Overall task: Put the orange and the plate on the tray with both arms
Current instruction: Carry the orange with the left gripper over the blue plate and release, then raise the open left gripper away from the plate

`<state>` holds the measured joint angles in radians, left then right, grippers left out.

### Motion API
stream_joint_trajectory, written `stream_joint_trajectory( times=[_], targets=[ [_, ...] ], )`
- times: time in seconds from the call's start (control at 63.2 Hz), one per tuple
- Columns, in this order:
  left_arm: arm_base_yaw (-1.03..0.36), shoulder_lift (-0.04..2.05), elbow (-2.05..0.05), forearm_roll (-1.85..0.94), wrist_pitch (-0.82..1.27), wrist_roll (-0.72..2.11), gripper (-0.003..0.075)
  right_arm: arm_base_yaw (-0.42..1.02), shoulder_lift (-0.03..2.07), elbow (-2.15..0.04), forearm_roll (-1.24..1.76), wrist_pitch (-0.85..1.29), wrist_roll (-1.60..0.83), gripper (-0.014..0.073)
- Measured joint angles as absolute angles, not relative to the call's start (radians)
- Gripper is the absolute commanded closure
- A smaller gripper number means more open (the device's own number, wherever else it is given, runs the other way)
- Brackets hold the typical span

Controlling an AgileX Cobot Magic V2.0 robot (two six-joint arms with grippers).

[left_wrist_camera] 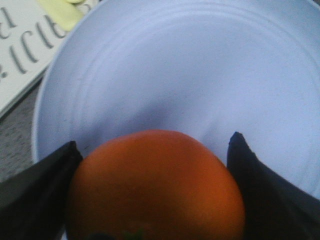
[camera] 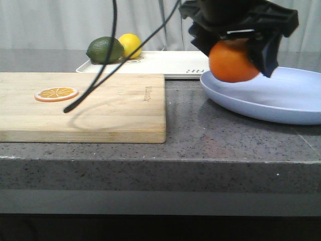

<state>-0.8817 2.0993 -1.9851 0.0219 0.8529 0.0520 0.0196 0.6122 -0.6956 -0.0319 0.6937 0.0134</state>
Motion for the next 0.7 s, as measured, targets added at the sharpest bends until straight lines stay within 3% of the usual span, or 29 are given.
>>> stream_joint_trajectory(
  times=[0.174, 0.396, 0.696],
  targets=[
    [-0.913, 2.196, -2.084, 0.013, 0.844, 0.052, 0.0283, 0.020, 0.612, -0.696, -0.032, 0.695, 0.013, 0.0029],
    [-0.924, 2.255, -2.149, -0.008, 0.823, 0.052, 0.0108, 0.020, 0.612, -0.696, -0.032, 0.704, 0.013, 0.0029],
    [-0.924, 2.258, -2.204, -0.013, 0.841, 0.052, 0.0113, 0.020, 0.612, -0.696, -0.032, 0.708, 0.013, 0.0029]
  ],
)
